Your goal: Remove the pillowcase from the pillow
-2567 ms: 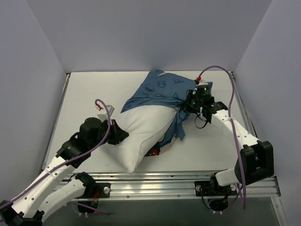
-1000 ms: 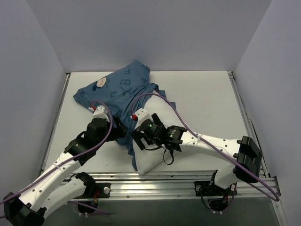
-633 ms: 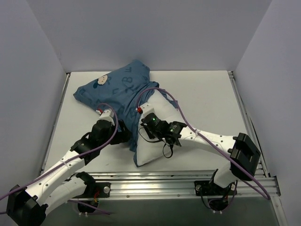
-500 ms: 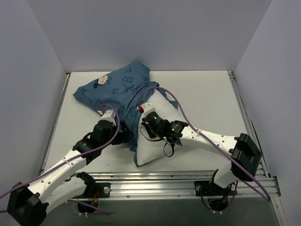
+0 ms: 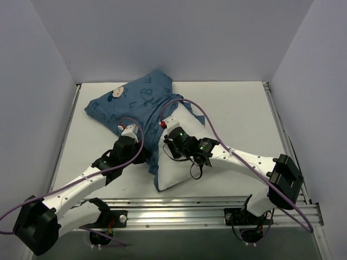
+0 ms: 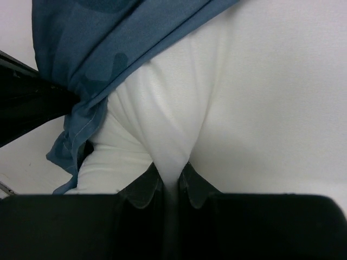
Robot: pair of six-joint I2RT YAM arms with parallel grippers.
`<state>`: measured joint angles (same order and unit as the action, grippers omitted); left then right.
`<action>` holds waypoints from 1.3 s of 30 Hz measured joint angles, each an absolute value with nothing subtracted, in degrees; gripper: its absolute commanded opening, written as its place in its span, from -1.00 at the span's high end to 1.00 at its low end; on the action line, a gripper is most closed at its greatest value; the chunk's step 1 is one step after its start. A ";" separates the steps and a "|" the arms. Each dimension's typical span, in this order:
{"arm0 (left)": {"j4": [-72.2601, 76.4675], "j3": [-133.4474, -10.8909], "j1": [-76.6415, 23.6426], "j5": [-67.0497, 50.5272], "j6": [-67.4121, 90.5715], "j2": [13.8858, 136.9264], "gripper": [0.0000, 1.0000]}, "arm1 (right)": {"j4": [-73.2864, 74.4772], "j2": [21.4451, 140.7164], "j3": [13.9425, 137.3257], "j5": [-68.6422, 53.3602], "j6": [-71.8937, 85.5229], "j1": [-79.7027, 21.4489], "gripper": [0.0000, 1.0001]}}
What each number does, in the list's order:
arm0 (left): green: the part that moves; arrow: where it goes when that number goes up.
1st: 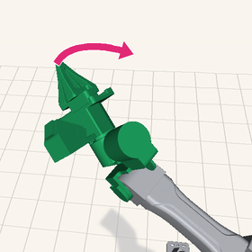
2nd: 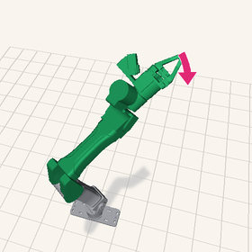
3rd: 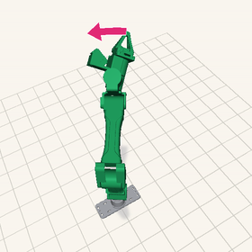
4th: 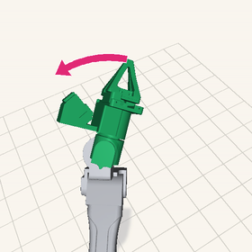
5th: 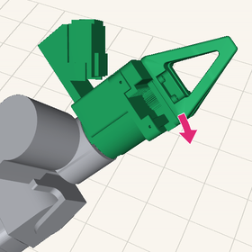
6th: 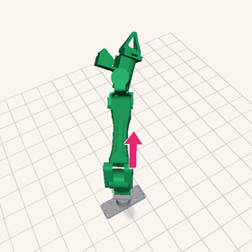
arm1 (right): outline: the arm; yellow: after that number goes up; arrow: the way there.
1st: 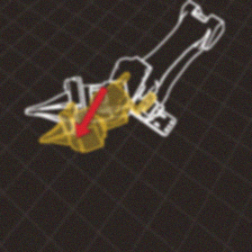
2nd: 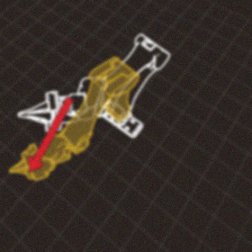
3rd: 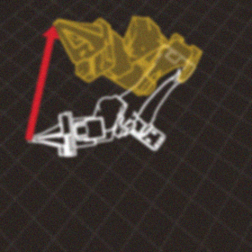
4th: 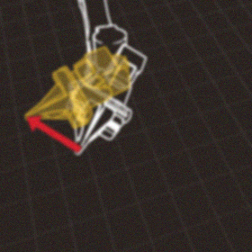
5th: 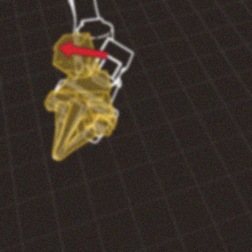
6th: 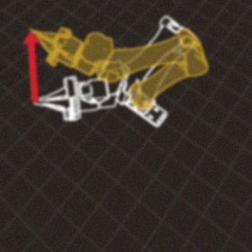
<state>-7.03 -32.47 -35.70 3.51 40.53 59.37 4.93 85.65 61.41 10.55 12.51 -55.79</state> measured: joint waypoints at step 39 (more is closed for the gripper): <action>-21.89 -41.82 -16.27 17.87 48.16 54.50 -0.71 | 26.17 62.26 60.82 -18.33 11.20 -42.13 -0.64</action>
<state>-21.89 -41.82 -16.27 17.87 48.16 54.50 26.17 62.26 60.82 -18.33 11.20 -42.13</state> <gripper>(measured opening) 0.809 0.733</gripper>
